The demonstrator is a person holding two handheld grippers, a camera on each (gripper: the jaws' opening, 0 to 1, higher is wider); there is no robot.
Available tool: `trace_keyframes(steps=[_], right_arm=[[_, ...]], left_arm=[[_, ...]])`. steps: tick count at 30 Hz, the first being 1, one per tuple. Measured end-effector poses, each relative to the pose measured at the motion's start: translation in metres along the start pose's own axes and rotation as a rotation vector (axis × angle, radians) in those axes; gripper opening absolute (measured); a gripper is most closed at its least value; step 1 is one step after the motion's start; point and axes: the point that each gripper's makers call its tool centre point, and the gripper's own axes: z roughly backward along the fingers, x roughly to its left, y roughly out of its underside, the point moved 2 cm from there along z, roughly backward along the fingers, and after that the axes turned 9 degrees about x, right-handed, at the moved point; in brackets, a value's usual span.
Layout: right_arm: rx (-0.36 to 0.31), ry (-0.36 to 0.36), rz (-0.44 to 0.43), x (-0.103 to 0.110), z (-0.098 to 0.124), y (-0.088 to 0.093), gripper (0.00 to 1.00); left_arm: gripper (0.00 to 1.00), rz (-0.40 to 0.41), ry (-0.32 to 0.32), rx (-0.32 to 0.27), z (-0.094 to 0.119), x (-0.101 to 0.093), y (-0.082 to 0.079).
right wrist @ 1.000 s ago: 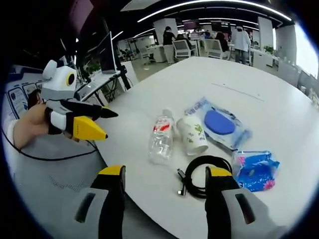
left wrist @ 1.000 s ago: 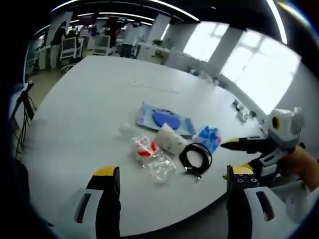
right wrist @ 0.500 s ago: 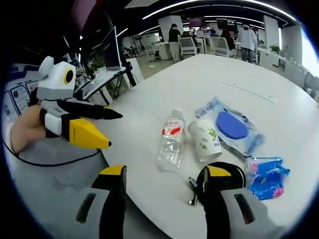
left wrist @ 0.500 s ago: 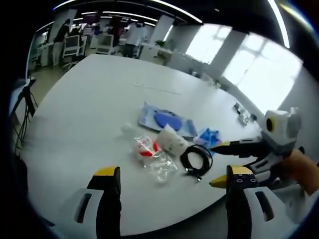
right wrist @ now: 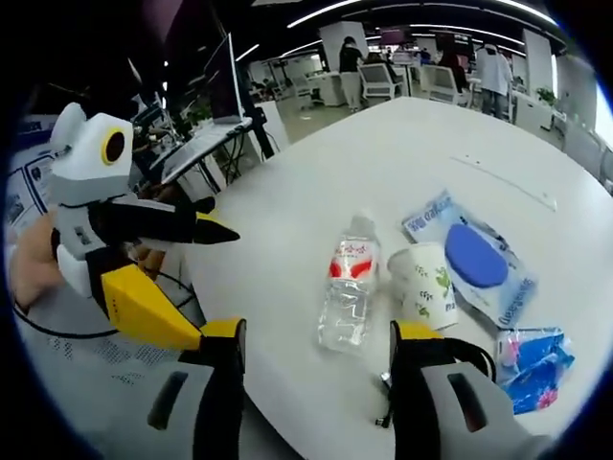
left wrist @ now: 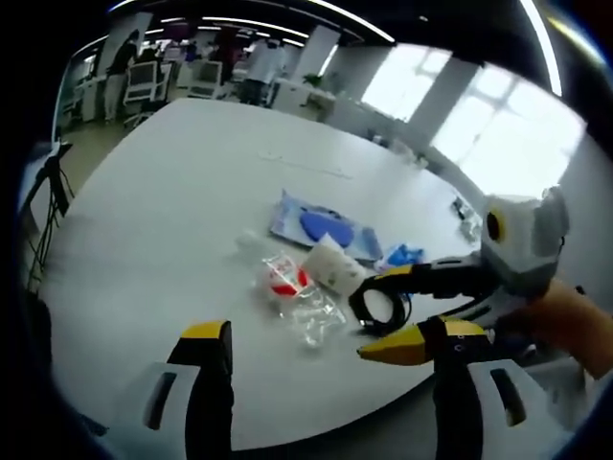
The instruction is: Arrange the tabletop items into an orderly group along one side of the table until the central work area is clear of visible clutter.
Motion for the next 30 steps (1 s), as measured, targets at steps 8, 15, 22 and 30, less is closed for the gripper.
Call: trace_keyframes(steps=[8,15,22,30], right_arm=[[0.018,-0.016,-0.027,-0.003,-0.016,0.001,0.58],[0.032,-0.034,-0.043,-0.004,-0.03,0.004,0.58],[0.046,-0.037,-0.062,-0.002,-0.042,0.0,0.58],[0.042,-0.025,-0.071,-0.001,-0.05,-0.008,0.58]], left_arm=[[0.82,0.049,-0.002,-0.007,0.001,0.006,0.001],[0.83,0.08,0.006,0.012,-0.003,0.011,0.001],[0.8,0.23,0.023,0.004,-0.002,0.028,-0.017],[0.8,0.276,0.032,0.0,-0.008,0.034,-0.038]])
